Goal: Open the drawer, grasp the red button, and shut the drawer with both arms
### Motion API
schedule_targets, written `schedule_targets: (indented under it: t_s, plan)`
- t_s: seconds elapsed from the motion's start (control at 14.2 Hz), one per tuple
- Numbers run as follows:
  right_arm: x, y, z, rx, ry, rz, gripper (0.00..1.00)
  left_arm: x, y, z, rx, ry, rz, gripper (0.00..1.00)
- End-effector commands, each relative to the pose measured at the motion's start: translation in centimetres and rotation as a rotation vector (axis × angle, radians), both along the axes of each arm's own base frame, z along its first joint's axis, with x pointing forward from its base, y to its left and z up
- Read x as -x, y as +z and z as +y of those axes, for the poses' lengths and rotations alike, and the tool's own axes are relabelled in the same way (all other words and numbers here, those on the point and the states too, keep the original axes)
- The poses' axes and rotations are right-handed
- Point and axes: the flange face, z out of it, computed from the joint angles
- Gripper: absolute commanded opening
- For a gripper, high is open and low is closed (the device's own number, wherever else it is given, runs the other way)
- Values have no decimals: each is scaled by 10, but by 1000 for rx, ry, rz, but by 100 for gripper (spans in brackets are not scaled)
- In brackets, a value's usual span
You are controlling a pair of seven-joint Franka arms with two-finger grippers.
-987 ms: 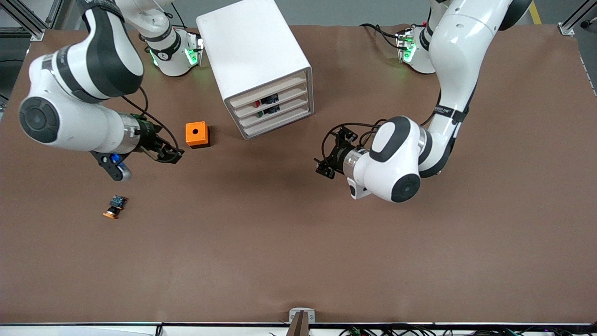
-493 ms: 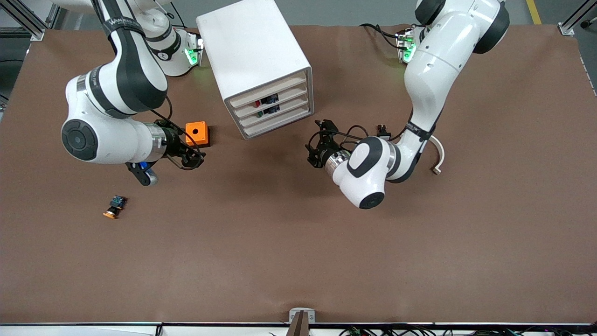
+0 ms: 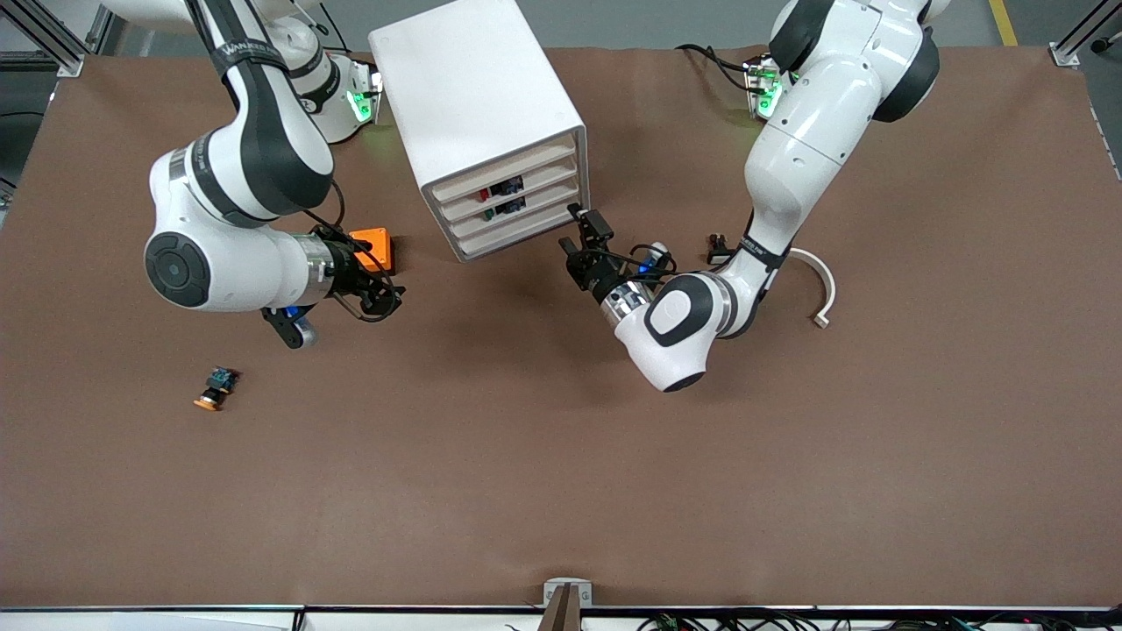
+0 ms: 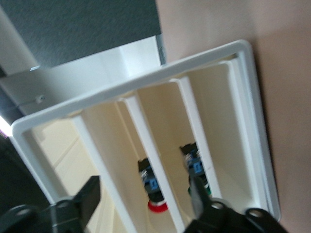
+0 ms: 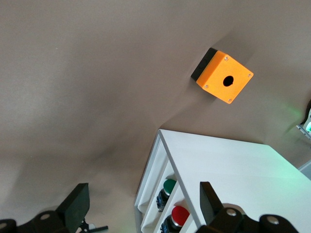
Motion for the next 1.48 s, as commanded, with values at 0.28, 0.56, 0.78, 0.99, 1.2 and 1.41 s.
schedule_targets:
  t_s: [0.28,0.56,0.78,0.99,1.2,1.41]
  plan:
    - [4,-2,30,6,-38,-4,100,20,-22,-8,-92,-6,162,60]
    - [6,-5,41,13,-40,-7,100,52,-25,-25,-107,-91,212,60]
    - [9,-5,48,10,-41,-5,100,76,-28,-37,-115,-150,244,60]
    - [11,-7,57,16,-58,-11,100,90,-32,-46,-126,-175,252,54]
    - [11,-7,61,18,-70,-14,100,98,-39,-49,-138,-188,263,38]
    - [14,-7,71,20,-74,-24,100,104,-41,-53,-143,-200,265,24]
